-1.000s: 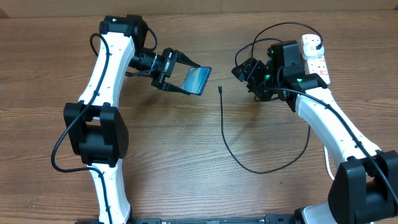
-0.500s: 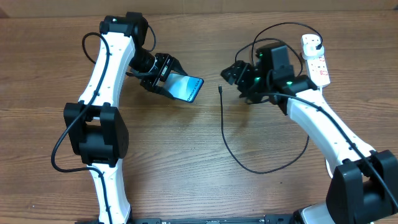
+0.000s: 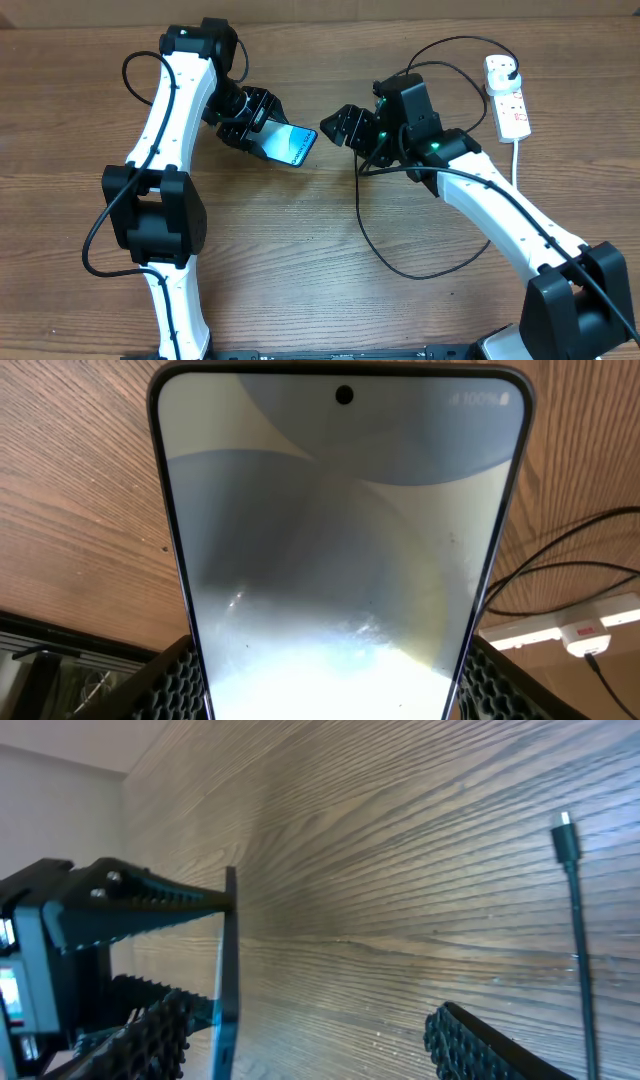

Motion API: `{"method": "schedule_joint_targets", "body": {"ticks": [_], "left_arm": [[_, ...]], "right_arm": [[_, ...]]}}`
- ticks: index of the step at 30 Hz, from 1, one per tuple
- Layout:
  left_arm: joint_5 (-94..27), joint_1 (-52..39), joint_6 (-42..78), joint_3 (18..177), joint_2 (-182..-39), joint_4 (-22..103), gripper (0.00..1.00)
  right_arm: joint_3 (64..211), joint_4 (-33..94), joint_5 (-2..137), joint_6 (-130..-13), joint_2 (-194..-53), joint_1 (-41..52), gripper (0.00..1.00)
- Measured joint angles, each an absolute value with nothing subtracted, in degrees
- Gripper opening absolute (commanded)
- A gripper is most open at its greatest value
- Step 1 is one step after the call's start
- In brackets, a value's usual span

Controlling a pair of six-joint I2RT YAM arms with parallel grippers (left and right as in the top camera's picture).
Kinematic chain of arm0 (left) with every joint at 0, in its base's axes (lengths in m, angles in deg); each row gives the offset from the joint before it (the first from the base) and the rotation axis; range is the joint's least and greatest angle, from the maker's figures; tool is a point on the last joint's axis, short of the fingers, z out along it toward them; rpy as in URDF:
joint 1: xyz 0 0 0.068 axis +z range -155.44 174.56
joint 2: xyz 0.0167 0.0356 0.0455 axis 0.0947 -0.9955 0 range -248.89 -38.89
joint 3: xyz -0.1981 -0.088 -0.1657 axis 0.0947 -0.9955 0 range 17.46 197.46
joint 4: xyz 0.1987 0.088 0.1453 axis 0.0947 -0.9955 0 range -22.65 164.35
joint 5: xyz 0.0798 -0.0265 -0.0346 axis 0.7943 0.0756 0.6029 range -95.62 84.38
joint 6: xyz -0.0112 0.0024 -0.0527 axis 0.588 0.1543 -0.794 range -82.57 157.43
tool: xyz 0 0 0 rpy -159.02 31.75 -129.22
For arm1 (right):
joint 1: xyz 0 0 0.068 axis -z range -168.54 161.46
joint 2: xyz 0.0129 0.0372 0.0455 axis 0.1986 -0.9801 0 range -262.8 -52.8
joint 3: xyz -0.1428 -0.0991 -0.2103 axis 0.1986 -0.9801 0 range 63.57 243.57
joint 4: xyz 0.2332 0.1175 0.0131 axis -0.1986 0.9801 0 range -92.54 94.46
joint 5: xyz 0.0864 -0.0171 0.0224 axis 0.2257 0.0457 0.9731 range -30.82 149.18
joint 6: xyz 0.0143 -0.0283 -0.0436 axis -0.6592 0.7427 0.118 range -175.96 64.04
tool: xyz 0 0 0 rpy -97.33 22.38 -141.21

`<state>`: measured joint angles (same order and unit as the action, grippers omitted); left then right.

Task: Plug charger to phone and switch on socket

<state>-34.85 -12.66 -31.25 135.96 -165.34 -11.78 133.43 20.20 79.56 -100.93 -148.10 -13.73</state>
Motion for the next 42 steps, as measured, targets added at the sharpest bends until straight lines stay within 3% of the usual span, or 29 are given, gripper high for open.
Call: {"method": "schedule_joint_targets", "body": {"ticks": [12,18,42], "left_arm": [[-34.87,-12.68,-31.27,135.96,-165.34,-11.82,0.04],[-34.94,-13.12,-31.27,135.96,-165.34,-11.82,0.04],[-35.35,-15.96,-31.47,135.96,-165.34,-11.89,0.04]], "right_arm": [[133.43,17.71,81.31,-101.02,-148.10,-16.86,0.74],[133.43,16.14,81.55,-102.29,-148.45,-19.85,0.63],[133.43,13.54,78.45,-104.39,-152.15,-23.09,0.36]]}}
